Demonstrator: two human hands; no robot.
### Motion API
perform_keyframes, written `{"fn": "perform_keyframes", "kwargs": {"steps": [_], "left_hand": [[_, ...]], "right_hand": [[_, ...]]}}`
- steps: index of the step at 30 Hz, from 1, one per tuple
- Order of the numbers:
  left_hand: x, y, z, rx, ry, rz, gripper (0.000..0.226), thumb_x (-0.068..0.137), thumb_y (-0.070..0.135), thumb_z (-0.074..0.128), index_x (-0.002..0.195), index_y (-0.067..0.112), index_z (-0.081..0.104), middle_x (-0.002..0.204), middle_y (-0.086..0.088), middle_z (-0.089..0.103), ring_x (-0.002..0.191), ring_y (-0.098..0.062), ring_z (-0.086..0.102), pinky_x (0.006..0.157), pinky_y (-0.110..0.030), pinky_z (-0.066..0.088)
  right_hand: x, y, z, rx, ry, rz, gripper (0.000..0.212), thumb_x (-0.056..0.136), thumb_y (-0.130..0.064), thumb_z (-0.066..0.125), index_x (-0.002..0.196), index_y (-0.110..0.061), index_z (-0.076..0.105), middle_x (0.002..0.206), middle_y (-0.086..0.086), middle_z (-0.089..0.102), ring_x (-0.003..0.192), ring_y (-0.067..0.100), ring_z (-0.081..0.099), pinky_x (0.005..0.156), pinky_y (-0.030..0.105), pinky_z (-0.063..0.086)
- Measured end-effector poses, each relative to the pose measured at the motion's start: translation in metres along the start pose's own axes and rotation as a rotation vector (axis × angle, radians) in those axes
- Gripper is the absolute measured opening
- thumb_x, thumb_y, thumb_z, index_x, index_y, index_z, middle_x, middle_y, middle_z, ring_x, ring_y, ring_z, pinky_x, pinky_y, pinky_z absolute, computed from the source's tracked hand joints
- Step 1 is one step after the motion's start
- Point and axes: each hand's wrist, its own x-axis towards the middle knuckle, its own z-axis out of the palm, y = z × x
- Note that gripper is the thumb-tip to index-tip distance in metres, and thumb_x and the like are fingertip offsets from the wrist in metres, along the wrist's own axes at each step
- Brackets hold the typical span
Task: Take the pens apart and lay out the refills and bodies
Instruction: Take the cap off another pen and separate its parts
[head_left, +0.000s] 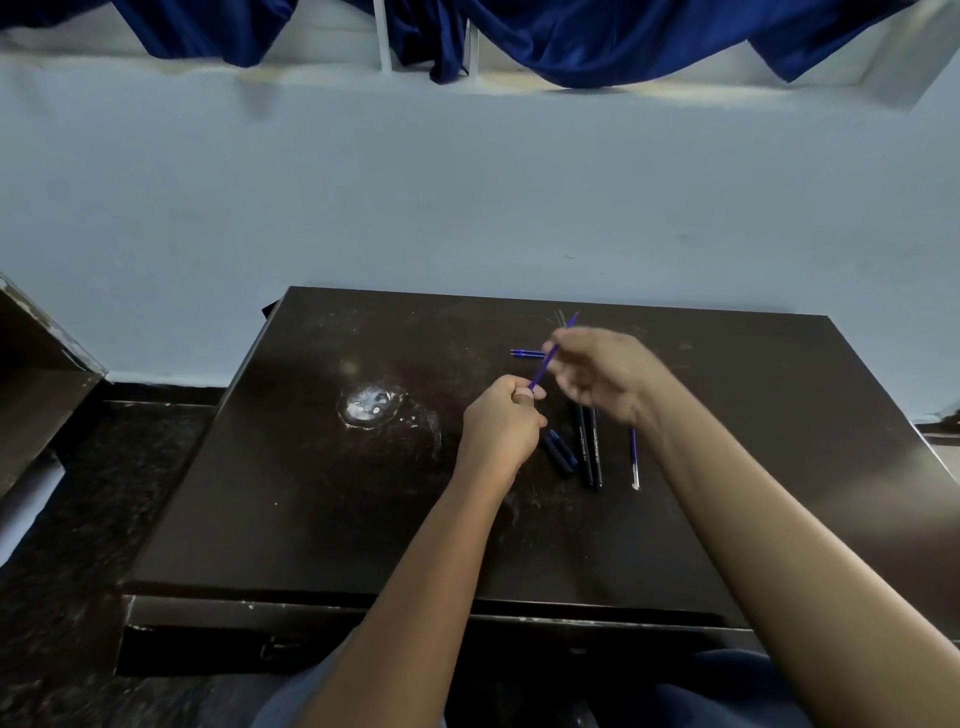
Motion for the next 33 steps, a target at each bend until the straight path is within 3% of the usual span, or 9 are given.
{"fn": "perform_keyframes", "kwargs": {"steps": [3,5,8,10,12,13,15,22,33], "left_hand": [[0.002,0.001,-0.003,0.005,0.025,0.009,0.028,0.101,0.021,0.034,0.101,0.022,0.062,0.089,0.001,0.063,0.063,-0.003,0.048,0.050,-0.020,0.033],[0.002,0.001,-0.005,0.010,0.037,0.018,0.029,0.101,0.021,0.033,0.105,0.021,0.062,0.090,0.002,0.062,0.063,-0.002,0.048,0.050,-0.018,0.032],[0.002,0.002,-0.008,0.006,0.045,0.023,0.029,0.101,0.019,0.033,0.106,0.019,0.062,0.092,0.002,0.062,0.061,-0.002,0.047,0.049,-0.015,0.032],[0.002,0.002,-0.009,0.003,0.050,0.014,0.028,0.100,0.018,0.034,0.104,0.019,0.062,0.093,0.002,0.063,0.060,-0.002,0.048,0.049,-0.016,0.032],[0.003,0.002,-0.010,0.003,0.049,0.010,0.027,0.098,0.014,0.035,0.099,0.020,0.061,0.095,0.001,0.064,0.061,-0.002,0.048,0.050,-0.016,0.032],[0.004,0.002,-0.010,0.001,0.047,0.011,0.026,0.098,0.013,0.036,0.097,0.020,0.061,0.096,0.001,0.064,0.062,-0.002,0.049,0.050,-0.017,0.032],[0.005,0.003,-0.011,-0.005,0.052,0.014,0.027,0.097,0.013,0.036,0.099,0.018,0.063,0.094,0.001,0.064,0.064,-0.001,0.049,0.051,-0.016,0.032],[0.008,0.004,-0.014,-0.011,0.069,0.031,0.030,0.099,0.015,0.035,0.103,0.016,0.064,0.089,0.003,0.063,0.063,-0.001,0.048,0.051,-0.015,0.033],[0.006,0.005,-0.014,0.013,0.068,0.013,0.030,0.099,0.016,0.035,0.104,0.018,0.064,0.100,0.000,0.068,0.063,-0.001,0.047,0.052,-0.016,0.033]], "right_hand": [[0.024,-0.029,-0.008,0.471,0.019,0.050,0.020,0.094,-0.011,0.051,0.075,-0.011,0.058,0.055,-0.002,0.065,0.060,0.009,0.063,0.067,0.024,0.049],[0.042,-0.044,-0.009,0.525,0.079,0.022,0.023,0.095,-0.009,0.048,0.073,-0.010,0.055,0.052,-0.001,0.062,0.057,0.009,0.060,0.063,0.024,0.048],[0.079,-0.050,-0.003,0.178,0.146,-0.023,0.022,0.093,-0.006,0.046,0.073,-0.012,0.053,0.062,0.001,0.049,0.049,0.009,0.048,0.055,0.020,0.039],[0.102,-0.044,0.000,-0.283,0.239,-0.107,0.016,0.089,-0.009,0.052,0.074,-0.010,0.060,0.066,0.003,0.049,0.056,0.013,0.046,0.054,0.024,0.039],[0.116,-0.030,0.001,-0.750,0.289,-0.228,0.017,0.089,-0.014,0.056,0.086,-0.004,0.069,0.081,0.010,0.063,0.076,0.022,0.057,0.070,0.030,0.048],[0.121,-0.021,0.000,-0.863,0.296,-0.266,0.019,0.090,-0.011,0.056,0.096,-0.002,0.072,0.095,0.012,0.068,0.092,0.024,0.061,0.083,0.031,0.048],[0.128,-0.004,-0.001,-0.930,0.290,-0.292,0.027,0.088,0.000,0.051,0.105,-0.005,0.072,0.114,0.012,0.068,0.112,0.025,0.059,0.095,0.030,0.045],[0.144,0.024,-0.010,-1.078,0.303,-0.370,0.034,0.086,0.003,0.046,0.101,-0.014,0.073,0.109,0.011,0.069,0.103,0.028,0.062,0.094,0.038,0.050],[0.158,0.034,-0.008,-1.213,0.248,-0.371,0.035,0.086,-0.001,0.047,0.102,-0.019,0.072,0.118,0.012,0.065,0.111,0.033,0.058,0.099,0.046,0.046]]}}
